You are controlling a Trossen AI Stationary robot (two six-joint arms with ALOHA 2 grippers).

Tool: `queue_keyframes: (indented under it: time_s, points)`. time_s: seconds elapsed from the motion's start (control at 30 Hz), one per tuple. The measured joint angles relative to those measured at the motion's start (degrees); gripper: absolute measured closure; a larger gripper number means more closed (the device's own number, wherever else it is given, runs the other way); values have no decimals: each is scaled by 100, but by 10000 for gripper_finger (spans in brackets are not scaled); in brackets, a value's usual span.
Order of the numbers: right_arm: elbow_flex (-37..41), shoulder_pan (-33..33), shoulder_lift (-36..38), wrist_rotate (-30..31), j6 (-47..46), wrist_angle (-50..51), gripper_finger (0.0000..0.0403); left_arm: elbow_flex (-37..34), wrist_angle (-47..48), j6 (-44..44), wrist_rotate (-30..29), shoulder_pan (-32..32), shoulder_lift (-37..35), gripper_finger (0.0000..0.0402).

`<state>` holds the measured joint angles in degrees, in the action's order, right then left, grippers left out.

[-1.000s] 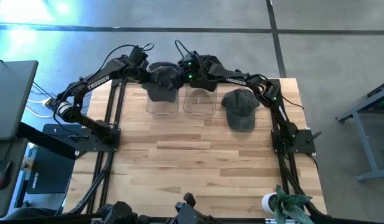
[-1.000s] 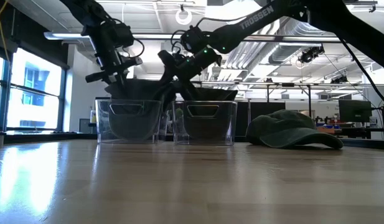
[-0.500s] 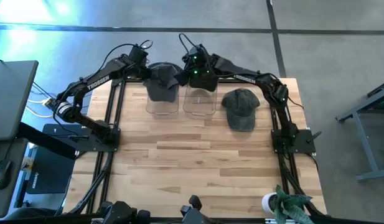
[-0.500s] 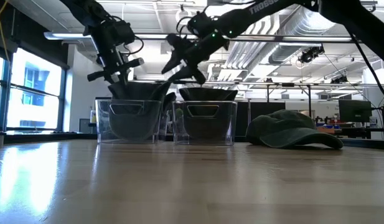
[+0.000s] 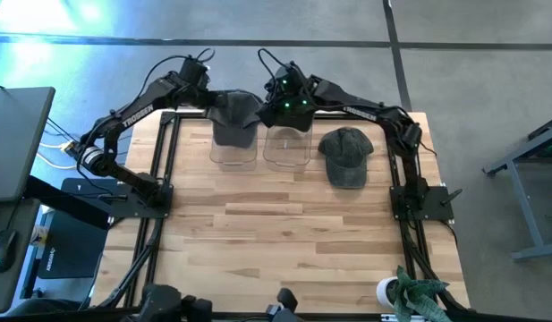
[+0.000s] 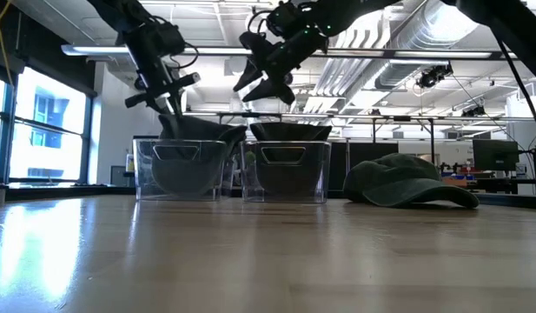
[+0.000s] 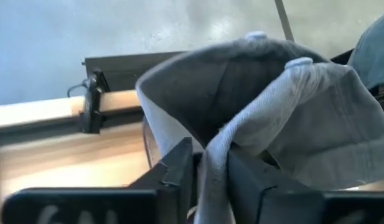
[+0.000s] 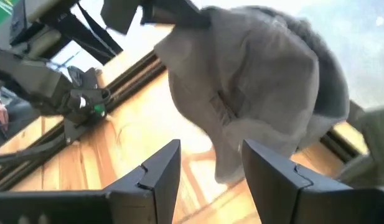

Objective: Pick & Place hat
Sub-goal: Put the gray cap into the left transparent bin

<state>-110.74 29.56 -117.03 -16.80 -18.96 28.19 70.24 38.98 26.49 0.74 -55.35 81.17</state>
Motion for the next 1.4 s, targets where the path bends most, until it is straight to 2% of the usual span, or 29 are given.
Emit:
queue_keyframes:
  time_s: [0.2,0.33,0.4,0.53,0.67,0.77,0.93,1.07,1.2,1.4]
  points:
    - [2,-10,238,124,143,231,237,264,247,-182,-8,-184,0,259]
    - [0,-8,470,429,327,512,237,701,709,-522,-22,-216,0,250]
    - [0,-6,596,547,450,712,237,1027,907,-743,156,-158,-2,259]
    - [0,-8,820,824,670,956,237,1368,1049,-1221,1103,49,-22,302]
    - [0,-8,889,1041,752,918,237,1257,1036,-1403,1127,410,201,367]
    - [0,-6,889,1030,750,942,237,1141,1039,-1392,799,625,552,395]
    - [0,-8,889,1047,750,939,237,1128,820,-1304,-35,828,1063,383]
    - [0,-8,887,1011,717,1039,237,1129,412,-1173,-1061,818,1193,396]
    - [0,-36,885,1002,717,1148,237,1130,19,-1319,-1818,794,1351,398]
    - [0,-48,921,1010,704,1361,237,1129,-213,-1341,-2152,686,1292,401]
